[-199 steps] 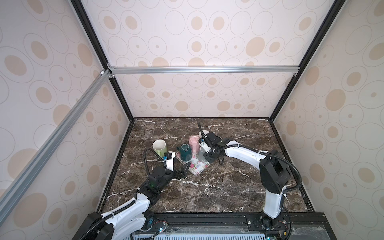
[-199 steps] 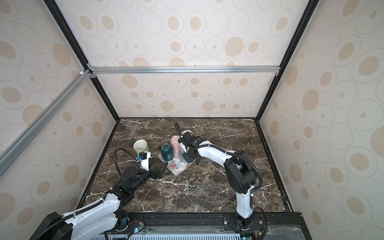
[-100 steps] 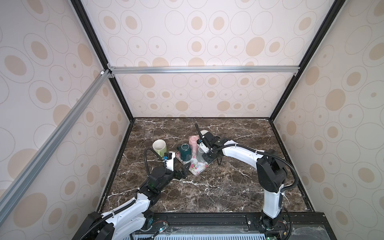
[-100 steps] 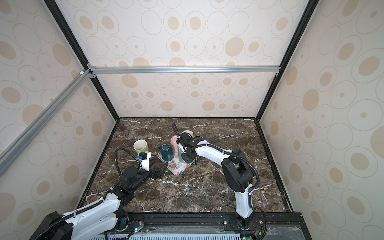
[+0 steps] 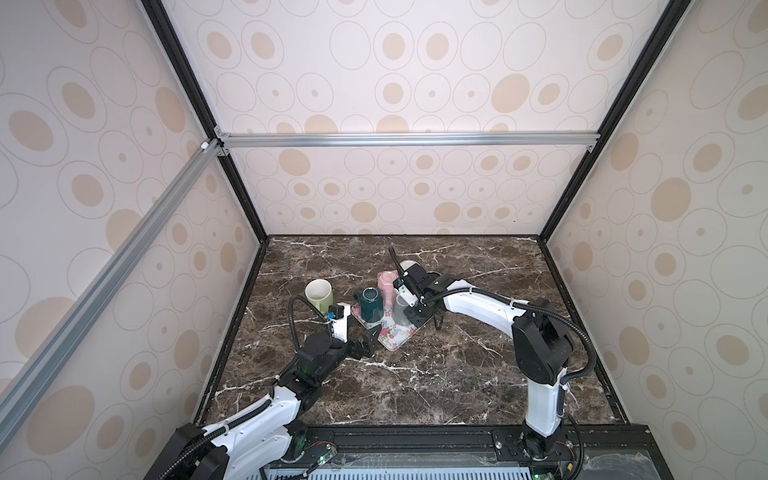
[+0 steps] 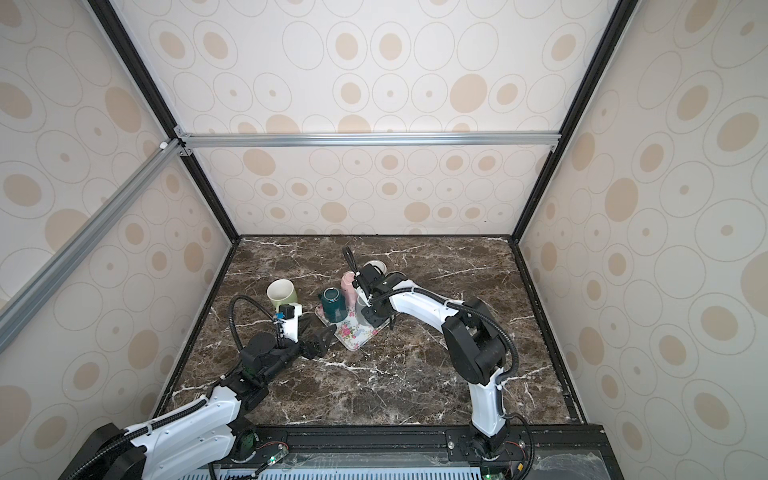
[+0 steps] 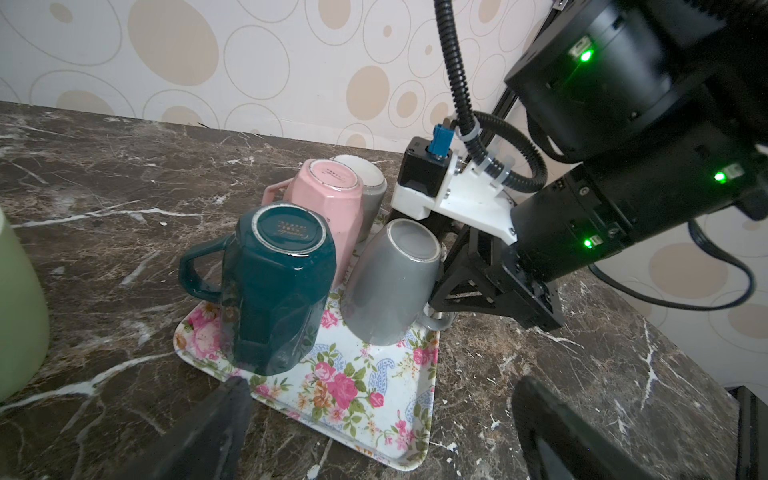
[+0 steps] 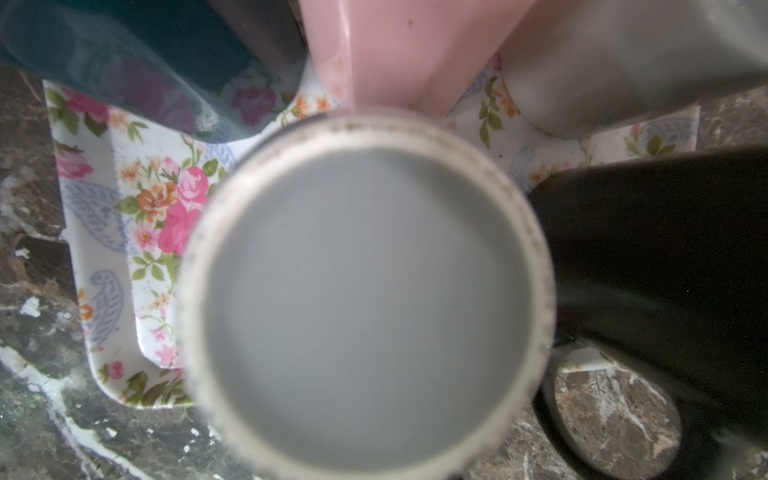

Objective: Turn the mug right side up
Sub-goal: 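Close the right gripper on the grey mug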

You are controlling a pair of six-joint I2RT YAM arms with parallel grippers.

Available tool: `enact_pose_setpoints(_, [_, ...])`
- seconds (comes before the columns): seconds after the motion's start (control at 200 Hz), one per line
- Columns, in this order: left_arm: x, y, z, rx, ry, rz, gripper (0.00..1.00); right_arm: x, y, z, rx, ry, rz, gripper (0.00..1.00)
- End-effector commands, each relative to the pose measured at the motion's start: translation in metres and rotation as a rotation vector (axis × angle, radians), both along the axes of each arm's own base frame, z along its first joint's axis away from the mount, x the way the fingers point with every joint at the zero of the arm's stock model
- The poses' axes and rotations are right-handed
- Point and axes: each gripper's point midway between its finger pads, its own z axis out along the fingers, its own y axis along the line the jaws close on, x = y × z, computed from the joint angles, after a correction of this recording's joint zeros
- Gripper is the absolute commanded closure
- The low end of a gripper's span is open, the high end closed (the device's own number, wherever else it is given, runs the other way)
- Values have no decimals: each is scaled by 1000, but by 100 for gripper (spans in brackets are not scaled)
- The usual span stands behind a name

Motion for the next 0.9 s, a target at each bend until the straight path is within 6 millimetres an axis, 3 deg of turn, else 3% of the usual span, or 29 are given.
enact_pose_setpoints(0.0, [1,-4,8,-13,-17,-9,2,-2,1,-1,-28,12,0,91])
enact_pose_setpoints(0.155, [1,-4,8,-13,-16,-7,2,-5,2,0,-22,14,3,100])
enact_pose_setpoints(0.895, [3,-4,2,-3,2,-3,2,-19,16,12,117,63,-28,100])
